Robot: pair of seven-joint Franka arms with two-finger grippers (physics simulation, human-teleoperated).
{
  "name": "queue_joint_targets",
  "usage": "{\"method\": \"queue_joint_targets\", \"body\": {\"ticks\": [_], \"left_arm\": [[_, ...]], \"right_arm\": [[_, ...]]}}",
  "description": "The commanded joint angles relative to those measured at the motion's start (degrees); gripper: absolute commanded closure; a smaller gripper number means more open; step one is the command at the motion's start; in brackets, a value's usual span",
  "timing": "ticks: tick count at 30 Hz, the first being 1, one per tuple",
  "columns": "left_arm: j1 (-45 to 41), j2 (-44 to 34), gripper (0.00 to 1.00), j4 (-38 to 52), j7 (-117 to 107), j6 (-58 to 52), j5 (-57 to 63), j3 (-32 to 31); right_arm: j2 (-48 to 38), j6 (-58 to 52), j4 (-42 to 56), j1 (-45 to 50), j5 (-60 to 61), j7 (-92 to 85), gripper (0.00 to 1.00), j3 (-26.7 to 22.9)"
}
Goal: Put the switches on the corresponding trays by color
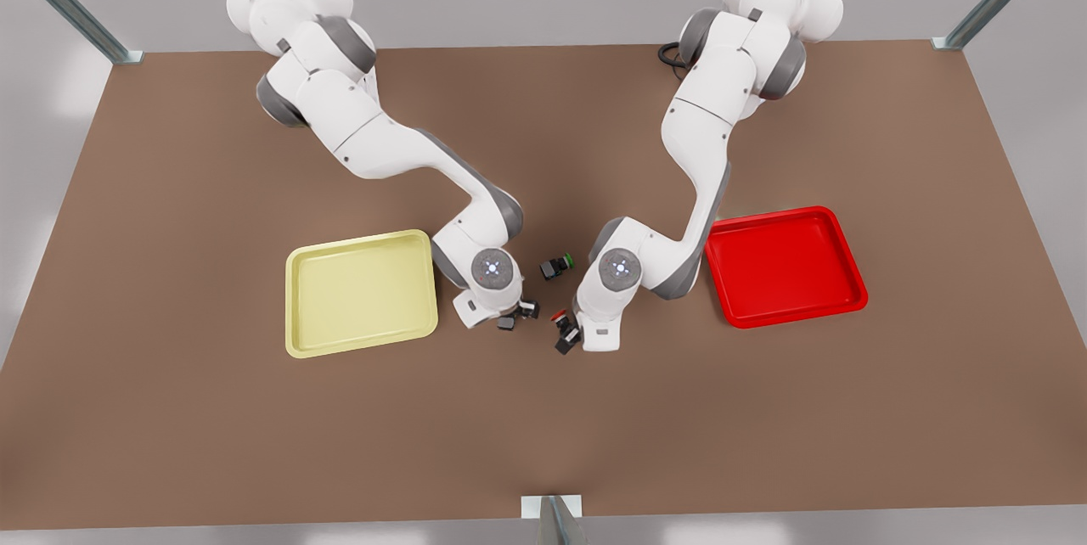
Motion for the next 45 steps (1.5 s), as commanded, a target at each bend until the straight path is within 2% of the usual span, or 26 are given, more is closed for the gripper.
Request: {"method": "queue_joint_targets", "body": {"ticks": [1,3,4,5,7,10,27,34,36,37,40,43,45], "left_arm": [[0.0,0.0,0.0,0.0,0.0,0.0,-0.3,0.0],[0.0,0.1,0.0,0.0,-0.4,0.1,-0.3,0.0],[0.0,0.1,0.0,0.0,-0.4,0.1,-0.3,0.0],[0.0,0.3,0.0,0.0,-0.4,0.1,-0.3,0.0],[0.0,0.5,0.0,-0.3,0.3,-0.1,-0.3,0.0],[-0.2,1.3,0.0,-0.2,0.1,0.1,-0.3,0.0],[-2.0,3.9,0.0,0.2,3.6,0.3,1.0,0.0],[-2.0,5.0,0.0,1.1,3.8,0.3,1.1,0.0],[-2.0,5.4,0.04,1.8,3.7,0.3,1.1,0.1],[-1.9,5.9,0.13,2.1,3.7,0.3,1.0,0.1],[-1.8,6.2,0.25,2.6,3.7,0.3,1.0,0.1],[-1.8,6.3,0.27,3.0,3.7,0.3,1.0,0.1],[-1.8,6.3,0.27,3.1,3.8,0.4,1.0,0.1]], "right_arm": [[0.3,0.0,0.0,0.0,-0.1,0.0,0.0,0.0],[0.8,1.5,-0.1,0.0,-0.8,-0.1,0.0,0.0],[1.0,1.6,-0.2,0.0,-0.9,-0.1,0.07,0.0],[1.1,2.5,-0.5,0.0,-0.9,-0.1,0.22,0.0],[1.4,2.6,-0.5,0.0,-1.1,-0.2,0.38,-0.1],[1.8,4.0,-0.7,0.0,-1.5,-0.3,0.44,-0.1],[1.5,3.9,-0.6,-0.1,-1.9,-1.0,0.48,-0.4],[-2.7,3.2,-3.2,-2.5,-1.9,-3.4,0.48,-0.4],[-6.7,3.2,-7.5,-5.4,-1.6,-6.3,0.48,-0.4],[-10.3,4.1,-12.6,-8.2,-1.5,-9.9,0.48,-0.4],[-18.9,8.3,-25.5,-15.3,-1.3,-18.8,0.48,-0.3],[-28.4,10.5,-39.9,-22.0,-1.2,-27.1,0.48,0.0],[-33.0,18.7,-51.3,-26.4,-1.2,-31.6,0.47,0.0]]}}
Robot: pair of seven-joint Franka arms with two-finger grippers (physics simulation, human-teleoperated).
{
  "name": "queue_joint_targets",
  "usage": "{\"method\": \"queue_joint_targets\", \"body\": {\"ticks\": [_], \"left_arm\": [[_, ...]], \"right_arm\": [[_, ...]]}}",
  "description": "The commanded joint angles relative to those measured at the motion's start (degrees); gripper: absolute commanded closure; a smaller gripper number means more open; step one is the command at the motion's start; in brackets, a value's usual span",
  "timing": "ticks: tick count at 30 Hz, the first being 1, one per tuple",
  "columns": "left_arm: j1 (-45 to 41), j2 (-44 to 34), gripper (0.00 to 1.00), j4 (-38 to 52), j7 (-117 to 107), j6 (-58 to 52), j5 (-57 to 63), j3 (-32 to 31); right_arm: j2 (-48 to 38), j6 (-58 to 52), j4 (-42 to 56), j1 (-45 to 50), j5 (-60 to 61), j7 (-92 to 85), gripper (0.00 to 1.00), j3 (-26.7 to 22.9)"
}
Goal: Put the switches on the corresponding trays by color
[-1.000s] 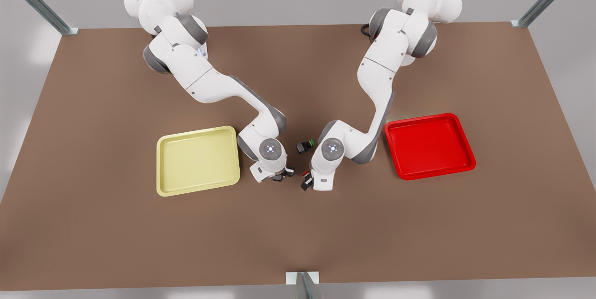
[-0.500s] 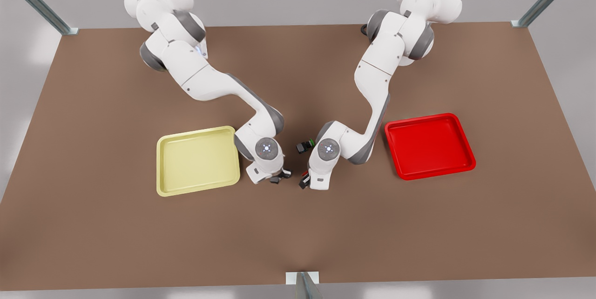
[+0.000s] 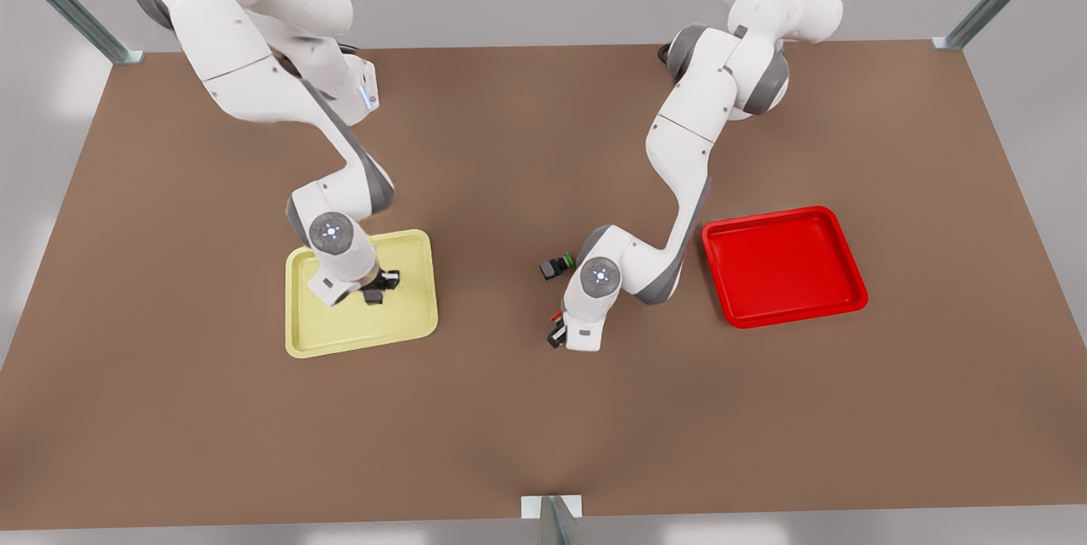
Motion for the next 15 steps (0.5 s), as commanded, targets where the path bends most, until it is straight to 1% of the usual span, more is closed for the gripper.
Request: {"method": "queue_joint_targets", "body": {"ticks": [1,2,3,4,5,6,7,8,9,10,11,12,13,14,15], "left_arm": [[0.0,0.0,0.27,0.1,0.0,0.0,0.0,0.0],[0.1,0.0,0.27,0.3,0.0,-0.1,0.0,0.0],[0.1,0.0,0.27,0.4,-0.1,-0.1,0.0,0.0],[0.1,0.0,0.32,0.4,0.0,0.0,0.0,0.0],[0.1,0.0,0.33,0.4,0.0,-0.1,0.0,0.0],[0.1,0.0,0.36,0.4,0.0,0.0,0.0,0.0],[0.1,0.1,0.36,0.4,0.0,0.0,0.1,0.0],[0.1,0.4,0.36,0.4,0.1,0.0,0.1,0.1],[0.1,0.4,0.36,0.4,0.1,0.1,0.0,0.1],[0.1,0.4,0.36,0.4,0.2,0.6,0.0,0.1],[0.1,0.4,0.38,0.4,0.1,0.6,0.0,0.1],[0.1,0.4,0.41,0.4,0.1,0.6,0.0,0.1],[0.1,0.4,0.42,0.4,0.1,0.6,0.0,0.1],[0.1,0.3,0.4,0.4,0.0,0.6,0.0,0.1],[0.1,0.3,0.27,0.4,0.1,0.6,0.1,0.1]], "right_arm": [[-0.2,0.0,-0.7,-0.2,-0.3,-0.1,0.47,0.0],[-0.4,2.3,-2.8,-1.8,-0.3,-1.3,0.45,0.0],[0.1,2.7,-2.7,-2.0,-0.3,-2.4,0.13,-0.1],[0.2,2.7,-2.4,-1.5,-0.3,-2.4,0.0,-0.5],[1.0,2.3,-1.1,-1.1,-0.3,-2.4,0.0,-0.5],[1.0,2.0,-0.4,-1.1,-0.3,-2.1,0.0,-0.5],[0.9,2.0,0.4,-1.1,-0.3,-2.2,0.0,-0.5],[0.7,-1.6,2.0,-1.2,-0.3,-2.5,0.0,-0.3],[-0.2,-2.9,3.1,-1.1,-0.3,-1.8,0.0,0.1],[-2.0,-4.7,6.8,-0.8,-0.1,-1.6,0.0,-0.1],[-3.1,-15.1,15.2,1.5,1.1,-1.5,0.0,-1.5],[-3.9,-26.3,24.7,3.7,8.0,-4.5,0.0,-5.4],[-7.0,-36.0,32.8,5.5,11.8,-10.9,0.0,-10.0],[-9.7,-43.8,39.2,8.6,13.9,-11.6,0.0,-14.3],[-13.9,-46.3,39.5,9.4,13.0,-11.4,0.0,-14.6]]}}
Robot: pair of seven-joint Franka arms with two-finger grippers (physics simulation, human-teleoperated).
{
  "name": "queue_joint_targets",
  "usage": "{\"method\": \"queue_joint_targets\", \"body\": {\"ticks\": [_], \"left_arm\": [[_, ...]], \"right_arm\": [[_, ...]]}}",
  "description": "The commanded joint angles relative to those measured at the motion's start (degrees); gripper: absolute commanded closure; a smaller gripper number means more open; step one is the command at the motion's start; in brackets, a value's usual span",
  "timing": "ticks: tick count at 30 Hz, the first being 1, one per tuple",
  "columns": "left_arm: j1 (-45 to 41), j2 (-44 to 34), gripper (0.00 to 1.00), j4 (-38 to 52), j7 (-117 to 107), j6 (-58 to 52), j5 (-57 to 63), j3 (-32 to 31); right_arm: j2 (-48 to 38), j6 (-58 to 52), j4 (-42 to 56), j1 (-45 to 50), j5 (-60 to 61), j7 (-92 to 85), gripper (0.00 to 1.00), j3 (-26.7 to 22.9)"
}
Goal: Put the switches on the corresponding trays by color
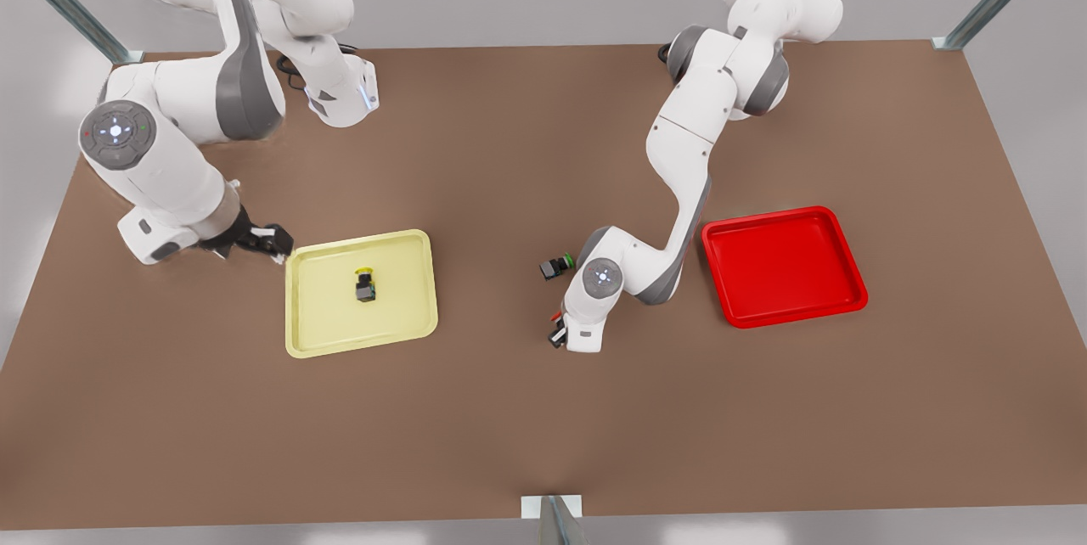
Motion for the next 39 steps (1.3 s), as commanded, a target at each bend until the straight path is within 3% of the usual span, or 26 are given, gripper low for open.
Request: {"method": "queue_joint_targets", "body": {"ticks": [1,3,4,5,8,10,15,24,28,32,35,37,39], "left_arm": [[0.0,0.0,0.27,0.0,-0.1,-0.1,1.3,0.0],[0.0,0.0,0.27,0.0,-0.1,-0.1,1.4,0.0],[0.0,0.1,0.28,0.0,-0.1,0.0,1.3,0.1],[0.0,0.1,0.32,0.0,-0.1,0.0,1.3,0.1],[0.0,0.1,0.44,0.0,-0.1,0.0,1.3,0.1],[0.0,0.1,0.44,0.0,-0.1,0.0,1.3,0.2],[-0.1,-0.2,0.47,-0.1,-0.2,-0.1,1.3,0.3],[0.3,-0.5,0.46,-0.4,0.6,-0.1,1.4,0.3],[1.2,-6.0,0.46,-6.3,4.2,-1.1,1.5,0.3],[8.7,-20.8,0.43,-24.3,19.6,-7.5,5.4,0.4],[23.4,-29.2,0.43,-33.7,34.0,-14.1,13.8,0.4],[34.0,-30.9,0.43,-36.1,44.7,-14.2,18.2,0.4],[35.9,-30.0,0.41,-36.3,45.8,-14.2,19.5,0.4]], "right_arm": [[-0.2,-0.8,-0.1,1.2,-0.1,0.4,0.0,0.0],[-0.6,-2.6,-0.7,2.8,-0.6,0.2,0.0,-1.0],[-1.9,-2.7,-0.7,2.8,8.0,-1.6,0.0,-6.8],[-2.6,-3.3,-1.3,2.8,8.0,-8.1,0.0,-7.1],[-3.1,-1.3,-2.2,2.8,6.7,-15.3,0.0,-6.4],[-2.7,-1.3,-1.8,2.6,7.0,-15.6,0.0,-6.0],[8.2,-4.2,10.5,2.3,6.7,-15.3,0.0,-5.7],[7.9,-3.9,11.1,2.3,7.2,-15.2,0.0,-6.0],[7.8,-3.9,11.1,2.3,7.1,-15.0,0.0,-6.0],[7.8,-4.1,11.1,2.2,7.2,-15.0,0.0,-6.1],[7.7,-4.1,11.1,2.2,7.2,-15.0,0.0,-6.1],[7.7,-4.1,11.1,2.2,7.1,-15.0,0.0,-6.1],[7.7,-4.1,11.1,2.2,7.2,-15.0,0.0,-6.1]]}}
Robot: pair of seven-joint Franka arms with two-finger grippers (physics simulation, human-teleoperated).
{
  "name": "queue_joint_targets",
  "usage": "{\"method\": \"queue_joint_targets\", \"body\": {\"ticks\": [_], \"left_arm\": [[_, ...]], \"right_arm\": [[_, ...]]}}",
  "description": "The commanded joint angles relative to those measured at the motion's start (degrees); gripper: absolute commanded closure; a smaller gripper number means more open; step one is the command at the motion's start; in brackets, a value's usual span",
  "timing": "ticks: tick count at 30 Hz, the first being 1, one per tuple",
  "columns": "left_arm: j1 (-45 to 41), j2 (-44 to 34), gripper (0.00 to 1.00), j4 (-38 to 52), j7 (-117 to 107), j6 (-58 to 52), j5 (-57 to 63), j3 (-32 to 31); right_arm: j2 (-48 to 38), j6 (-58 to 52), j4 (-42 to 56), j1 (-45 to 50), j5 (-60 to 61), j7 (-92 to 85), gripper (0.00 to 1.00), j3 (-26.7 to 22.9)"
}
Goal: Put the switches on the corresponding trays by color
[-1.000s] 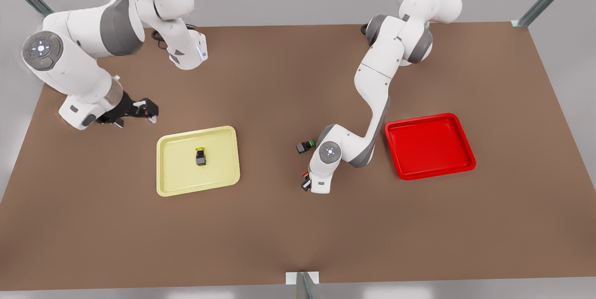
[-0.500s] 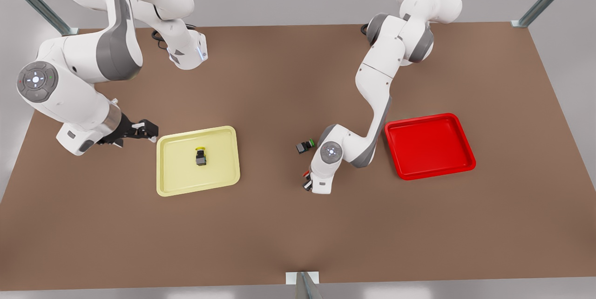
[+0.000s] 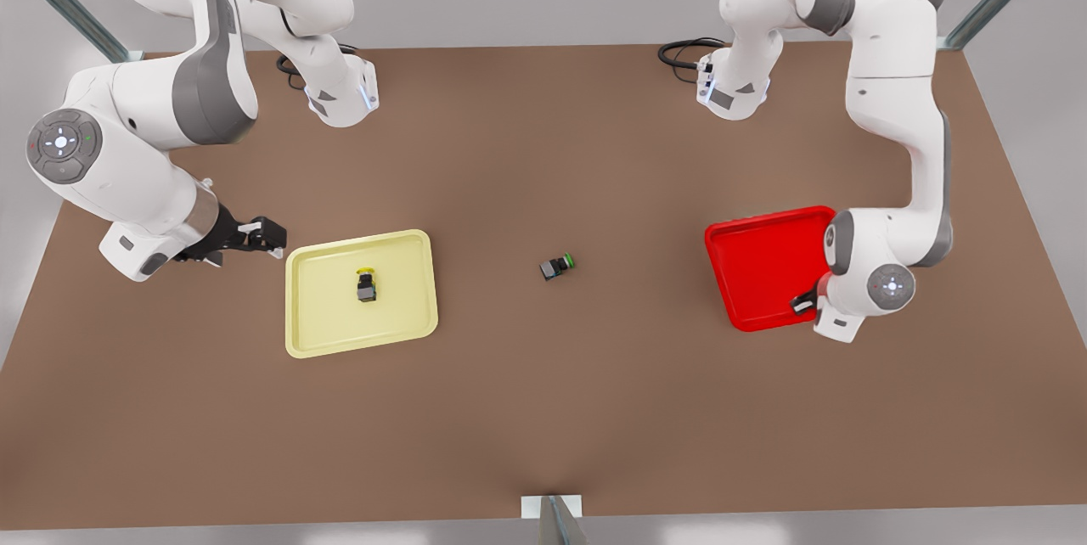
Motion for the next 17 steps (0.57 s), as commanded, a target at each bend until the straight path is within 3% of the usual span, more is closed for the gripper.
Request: {"method": "queue_joint_targets", "body": {"ticks": [1,3,4,5,9,11,12,14,17], "left_arm": [[0.0,0.0,0.4,-1.1,-0.1,-0.1,3.5,0.0],[-0.7,-0.5,0.4,-6.6,1.0,-2.9,3.4,-0.7],[-0.7,-0.3,0.06,-6.6,3.3,-4.0,3.4,-0.7],[-0.7,-0.3,0.0,-6.4,4.9,-4.1,3.4,-0.7],[-1.2,-5.8,0.0,0.2,4.7,-10.5,0.6,-4.0],[-1.3,-6.8,0.0,19.7,11.6,-29.6,-0.4,-14.2],[-1.3,-10.0,0.0,21.0,28.2,-31.5,-0.9,-15.2],[-1.4,-15.6,0.0,21.0,28.6,-30.7,-5.1,-15.2],[-1.4,-14.6,0.0,25.2,28.8,-33.4,-4.8,-14.9]], "right_arm": [[0.0,0.0,0.0,0.0,0.0,0.0,0.0,0.0],[0.0,0.0,0.0,0.0,0.0,0.0,0.0,0.0],[0.0,0.0,0.0,0.0,0.0,0.0,0.0,0.0],[0.0,0.1,0.0,0.0,0.0,0.0,0.0,0.0],[0.0,0.0,0.0,0.0,-0.1,0.0,0.0,0.0],[0.0,0.0,0.0,0.0,-0.1,0.0,0.0,0.0],[0.0,0.0,0.0,0.0,-0.1,0.0,0.0,-0.1],[0.0,0.0,0.0,0.0,-0.1,0.0,0.0,0.0],[0.0,0.0,0.0,0.0,-0.1,0.0,0.0,0.0]]}}
